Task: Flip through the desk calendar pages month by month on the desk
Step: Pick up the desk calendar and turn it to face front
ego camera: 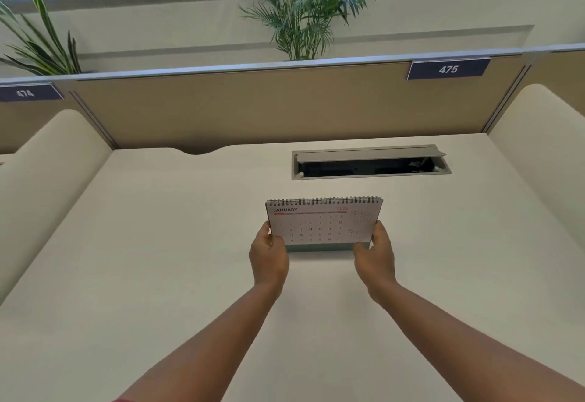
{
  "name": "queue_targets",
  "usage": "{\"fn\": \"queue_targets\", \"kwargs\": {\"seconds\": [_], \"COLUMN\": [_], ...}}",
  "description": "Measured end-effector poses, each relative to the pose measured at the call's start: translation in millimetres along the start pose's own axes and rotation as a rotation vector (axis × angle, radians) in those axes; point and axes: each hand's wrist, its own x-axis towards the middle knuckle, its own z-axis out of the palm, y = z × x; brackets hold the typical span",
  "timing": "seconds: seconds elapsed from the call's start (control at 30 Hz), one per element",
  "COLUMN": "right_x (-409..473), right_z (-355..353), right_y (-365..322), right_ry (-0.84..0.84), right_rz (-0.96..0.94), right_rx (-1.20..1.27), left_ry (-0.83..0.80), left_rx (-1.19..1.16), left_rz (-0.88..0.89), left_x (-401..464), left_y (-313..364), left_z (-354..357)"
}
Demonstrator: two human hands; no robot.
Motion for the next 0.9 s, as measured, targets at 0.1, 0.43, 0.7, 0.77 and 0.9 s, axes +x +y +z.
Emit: {"fn": "queue_targets", "kwargs": {"seconds": [0.1, 0.43, 0.7, 0.77, 0.9], "right_x": [-4, 6, 17, 20, 26], "right_z": [0, -9, -15, -16, -18], "right_y": [3, 9, 8, 5, 4], "right_ry": [-0.026, -0.012, 0.032, 0.022, 0.014], "right_rz": [0.010, 0.056, 0.065, 0.061, 0.055], "right_rx": [-0.019, 0.007, 0.030, 0.017, -0.031], "left_ry": [-0.015, 0.003, 0.018, -0.004, -0.076], "left_rx": [0.037, 0.039, 0.059, 0.067, 0.060], "left_rz": [0.020, -0.028, -0.037, -0.039, -0.052], "left_x": [-7, -2, 8, 10, 13], "left_y": [2, -5, -7, -6, 1], "left_z": [-2, -3, -5, -4, -4]}}
